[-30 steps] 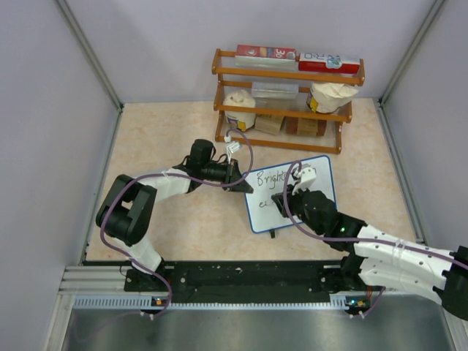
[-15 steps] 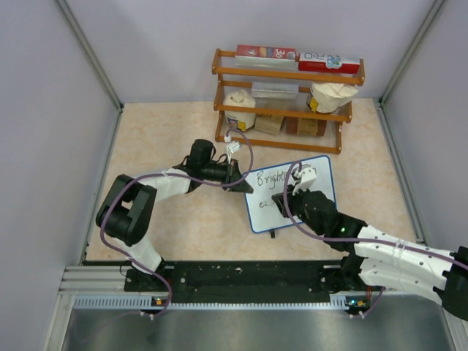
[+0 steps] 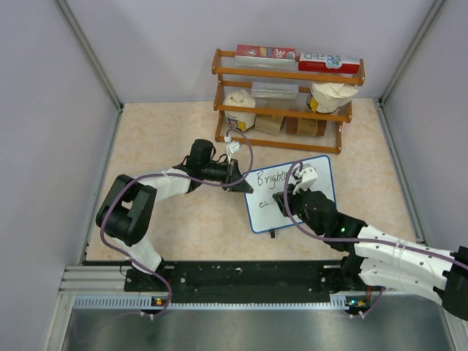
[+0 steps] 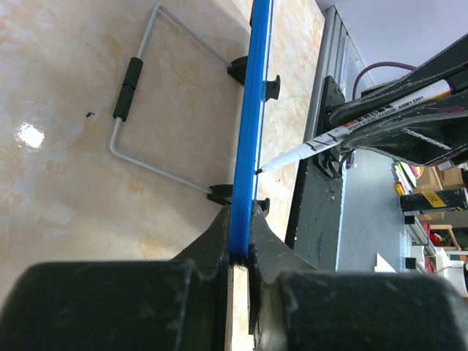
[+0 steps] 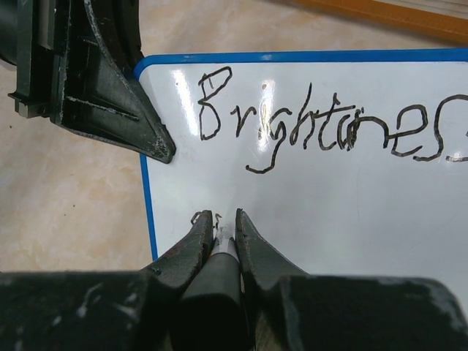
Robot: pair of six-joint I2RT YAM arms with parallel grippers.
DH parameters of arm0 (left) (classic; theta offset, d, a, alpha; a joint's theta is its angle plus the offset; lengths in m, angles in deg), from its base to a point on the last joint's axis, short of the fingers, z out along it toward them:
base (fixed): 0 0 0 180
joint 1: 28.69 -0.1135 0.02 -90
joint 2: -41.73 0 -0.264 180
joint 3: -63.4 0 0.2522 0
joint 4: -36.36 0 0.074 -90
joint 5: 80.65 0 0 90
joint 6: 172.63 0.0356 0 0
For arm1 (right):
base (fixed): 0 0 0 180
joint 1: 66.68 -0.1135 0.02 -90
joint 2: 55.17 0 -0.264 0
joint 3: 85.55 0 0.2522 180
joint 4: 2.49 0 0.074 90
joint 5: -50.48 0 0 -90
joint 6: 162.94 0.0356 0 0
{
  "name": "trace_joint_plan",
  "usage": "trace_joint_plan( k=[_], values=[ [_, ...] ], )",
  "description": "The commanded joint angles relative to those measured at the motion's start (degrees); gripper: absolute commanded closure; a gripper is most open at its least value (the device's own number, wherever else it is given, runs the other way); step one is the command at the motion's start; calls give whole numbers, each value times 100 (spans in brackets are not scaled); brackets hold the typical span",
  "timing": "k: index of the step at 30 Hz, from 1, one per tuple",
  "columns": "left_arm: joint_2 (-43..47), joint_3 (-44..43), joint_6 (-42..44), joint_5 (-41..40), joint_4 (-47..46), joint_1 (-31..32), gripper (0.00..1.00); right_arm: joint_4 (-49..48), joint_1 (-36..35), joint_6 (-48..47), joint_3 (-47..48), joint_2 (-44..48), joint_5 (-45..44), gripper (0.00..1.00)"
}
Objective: Write a sentence on the whiteboard
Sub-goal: Write with the whiteboard marker on the whiteboard.
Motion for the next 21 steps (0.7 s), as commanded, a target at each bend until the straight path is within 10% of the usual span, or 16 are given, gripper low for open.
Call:
trace_joint_plan(
  k=[1,21],
  values=[
    [-160,84,821,-928,386,112,100,-151,12,-173,298,-89,-386,100],
    [-195,75,804,-911,369,112,100,-117,56,-121,184,500,-43,100]
  ],
)
